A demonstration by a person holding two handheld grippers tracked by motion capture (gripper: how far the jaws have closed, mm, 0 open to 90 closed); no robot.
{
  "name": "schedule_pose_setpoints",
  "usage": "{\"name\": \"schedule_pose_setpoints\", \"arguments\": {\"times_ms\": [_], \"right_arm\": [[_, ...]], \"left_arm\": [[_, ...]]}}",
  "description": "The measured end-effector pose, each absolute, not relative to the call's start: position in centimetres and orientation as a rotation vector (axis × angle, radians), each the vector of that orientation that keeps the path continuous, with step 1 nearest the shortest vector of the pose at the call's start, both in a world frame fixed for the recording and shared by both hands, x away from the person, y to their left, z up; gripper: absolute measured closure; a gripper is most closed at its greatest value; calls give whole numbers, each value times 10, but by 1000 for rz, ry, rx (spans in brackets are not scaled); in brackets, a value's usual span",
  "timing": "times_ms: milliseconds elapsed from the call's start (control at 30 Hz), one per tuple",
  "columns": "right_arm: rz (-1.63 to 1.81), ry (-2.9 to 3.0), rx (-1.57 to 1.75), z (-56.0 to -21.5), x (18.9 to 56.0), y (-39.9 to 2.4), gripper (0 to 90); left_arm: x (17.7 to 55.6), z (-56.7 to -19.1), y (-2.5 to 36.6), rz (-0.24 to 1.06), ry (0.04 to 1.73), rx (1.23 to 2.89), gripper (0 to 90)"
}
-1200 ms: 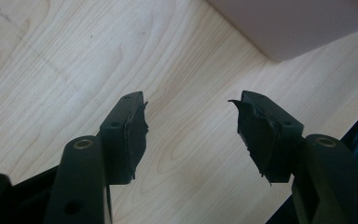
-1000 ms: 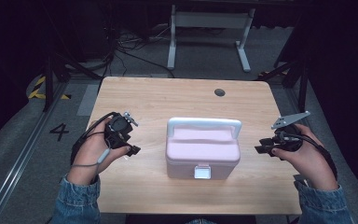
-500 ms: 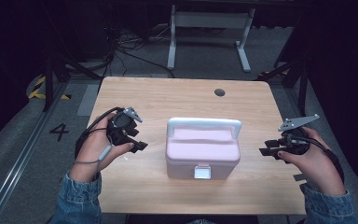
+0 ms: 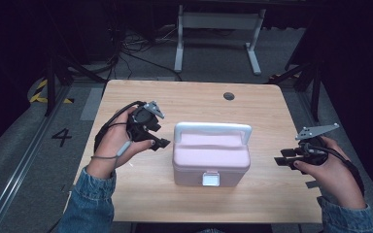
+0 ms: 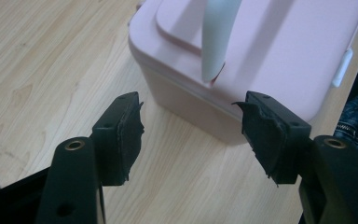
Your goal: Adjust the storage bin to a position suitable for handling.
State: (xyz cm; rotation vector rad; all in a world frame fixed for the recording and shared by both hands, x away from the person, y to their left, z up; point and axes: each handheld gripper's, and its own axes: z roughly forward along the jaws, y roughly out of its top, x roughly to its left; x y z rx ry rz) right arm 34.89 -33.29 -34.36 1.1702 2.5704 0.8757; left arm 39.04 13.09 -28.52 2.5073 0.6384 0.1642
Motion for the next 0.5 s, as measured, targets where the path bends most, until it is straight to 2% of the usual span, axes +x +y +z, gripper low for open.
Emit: {"name": "schedule_pose_setpoints", "arguments": {"times_ms": [500], "right_arm": [[881, 2574, 1176, -346, 345, -333, 553]], "left_arm": [[406, -293, 99, 175, 533, 2452, 416]]}}
